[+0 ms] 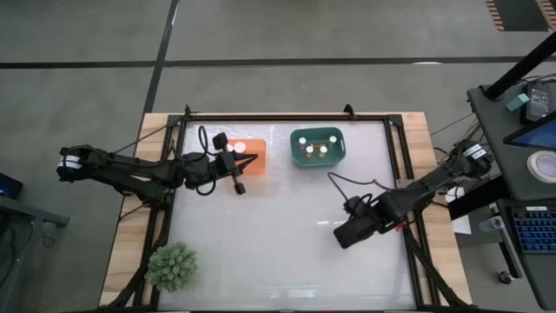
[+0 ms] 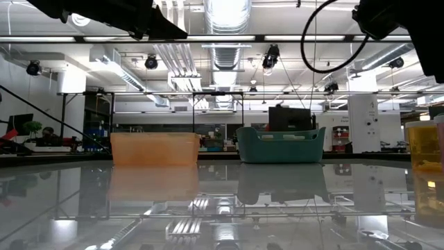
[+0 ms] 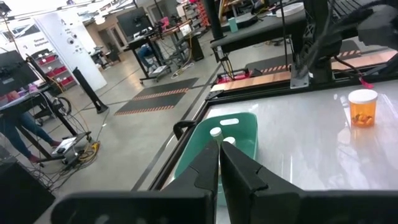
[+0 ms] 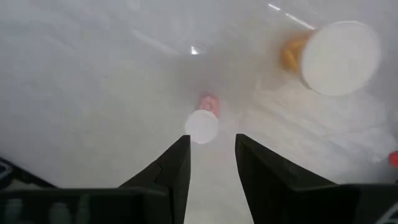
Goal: Pick and place medicine bottles into bin by pill shape (circle, oval)
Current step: Put the pink pill bottle into the green bin
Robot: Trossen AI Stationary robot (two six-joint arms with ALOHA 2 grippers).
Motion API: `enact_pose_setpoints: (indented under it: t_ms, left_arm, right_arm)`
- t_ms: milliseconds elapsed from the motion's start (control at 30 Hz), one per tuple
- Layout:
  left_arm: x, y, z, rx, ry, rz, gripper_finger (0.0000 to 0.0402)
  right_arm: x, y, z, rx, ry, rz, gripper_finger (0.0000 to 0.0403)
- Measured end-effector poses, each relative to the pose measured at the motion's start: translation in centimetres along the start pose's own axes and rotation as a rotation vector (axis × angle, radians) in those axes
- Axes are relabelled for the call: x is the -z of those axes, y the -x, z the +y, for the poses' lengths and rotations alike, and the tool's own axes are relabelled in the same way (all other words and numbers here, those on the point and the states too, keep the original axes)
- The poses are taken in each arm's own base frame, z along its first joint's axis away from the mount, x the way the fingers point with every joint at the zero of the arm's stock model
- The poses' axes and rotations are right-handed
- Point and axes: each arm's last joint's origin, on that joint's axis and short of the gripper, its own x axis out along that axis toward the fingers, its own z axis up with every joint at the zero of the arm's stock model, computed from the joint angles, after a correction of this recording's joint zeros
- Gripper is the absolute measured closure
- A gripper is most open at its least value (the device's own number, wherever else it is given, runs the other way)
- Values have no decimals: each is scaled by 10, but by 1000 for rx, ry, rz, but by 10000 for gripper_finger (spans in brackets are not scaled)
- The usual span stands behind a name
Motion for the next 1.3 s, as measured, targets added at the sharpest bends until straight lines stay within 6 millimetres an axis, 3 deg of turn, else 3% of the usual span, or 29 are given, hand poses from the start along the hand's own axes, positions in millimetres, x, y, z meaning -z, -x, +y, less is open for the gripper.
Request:
enact_pose_setpoints:
  t_ms: [233,533,1067,1300]
  left_arm:
    - [0,0,0,0,0,0,402]
    - [0,0,0,0,-2,4,402]
    - [1,0,0,2,-6,9,402]
    - [1,0,0,2,-6,10,402]
  right_arm:
    - [0,-2,31,93,75,6,285]
    - [4,-4,53,205,108,26,276]
    - [5,-10,54,201,89,70,171]
    - [5,-22,52,229,96,64,131]
